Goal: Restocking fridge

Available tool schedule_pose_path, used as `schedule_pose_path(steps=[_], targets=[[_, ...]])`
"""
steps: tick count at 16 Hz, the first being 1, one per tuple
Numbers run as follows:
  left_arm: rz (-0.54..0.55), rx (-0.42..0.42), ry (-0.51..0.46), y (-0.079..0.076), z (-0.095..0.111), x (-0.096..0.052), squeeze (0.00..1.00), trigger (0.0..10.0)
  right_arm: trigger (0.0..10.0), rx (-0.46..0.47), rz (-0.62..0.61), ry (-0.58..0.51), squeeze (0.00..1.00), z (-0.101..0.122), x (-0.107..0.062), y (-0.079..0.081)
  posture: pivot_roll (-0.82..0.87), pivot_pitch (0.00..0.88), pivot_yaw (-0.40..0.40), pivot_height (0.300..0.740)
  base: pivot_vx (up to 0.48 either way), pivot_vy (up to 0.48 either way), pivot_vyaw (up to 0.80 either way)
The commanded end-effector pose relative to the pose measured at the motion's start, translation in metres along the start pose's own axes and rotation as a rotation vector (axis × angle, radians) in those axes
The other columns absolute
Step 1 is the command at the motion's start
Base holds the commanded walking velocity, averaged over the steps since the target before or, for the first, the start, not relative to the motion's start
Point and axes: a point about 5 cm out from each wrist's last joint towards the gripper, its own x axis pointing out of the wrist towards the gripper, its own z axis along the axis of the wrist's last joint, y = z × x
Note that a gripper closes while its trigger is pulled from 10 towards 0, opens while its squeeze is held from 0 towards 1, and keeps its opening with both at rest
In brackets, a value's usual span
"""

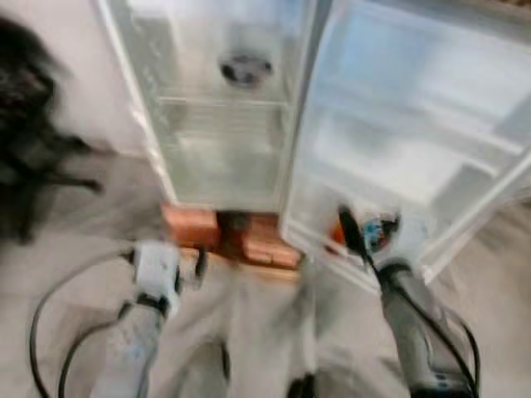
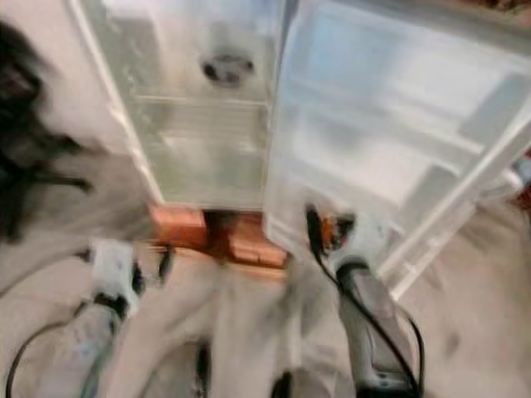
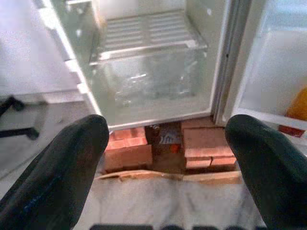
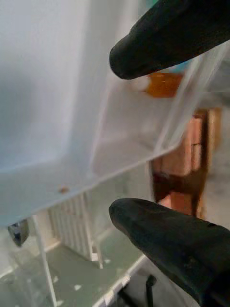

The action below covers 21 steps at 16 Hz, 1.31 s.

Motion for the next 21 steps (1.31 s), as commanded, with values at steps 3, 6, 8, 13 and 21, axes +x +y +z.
schedule_pose_path(steps=[3, 6, 8, 13, 21], targets=[[-0.020, 0.020, -0.057, -0.001, 0.013, 0.009, 0.00, 10.0, 10.0, -0.111, -0.028, -0.035, 0.00, 0.004, 0.003, -0.005, 0.12, 0.132, -0.076, 0.740, -0.192, 0.000, 0.00], [-0.045, -0.009, -0.066, -0.006, 0.011, 0.005, 0.00, 10.0, 10.0, -0.172, 0.002, -0.017, 0.00, 0.000, 0.004, 0.001, 0.11, 0.130, -0.083, 0.740, 0.000, 0.000, 0.00], [-0.047, -0.020, -0.068, -0.007, 0.010, 0.004, 0.00, 10.0, 10.0, -0.131, 0.030, -0.065, 0.00, 0.004, 0.002, 0.004, 0.10, 0.120, -0.084, 0.740, 0.000, 0.000, 0.00], [-0.034, -0.027, -0.084, -0.007, 0.013, 0.011, 0.00, 10.0, 10.0, -0.161, 0.039, -0.135, 0.00, 0.014, 0.007, 0.005, 0.09, 0.123, -0.085, 0.740, 0.000, -0.376, 0.00], [-0.026, -0.023, -0.084, -0.013, 0.012, 0.013, 0.00, 10.0, 10.0, -0.183, 0.100, -0.190, 0.00, 0.021, 0.010, 0.011, 0.10, 0.124, -0.092, 0.740, 0.032, -0.431, 0.00]])
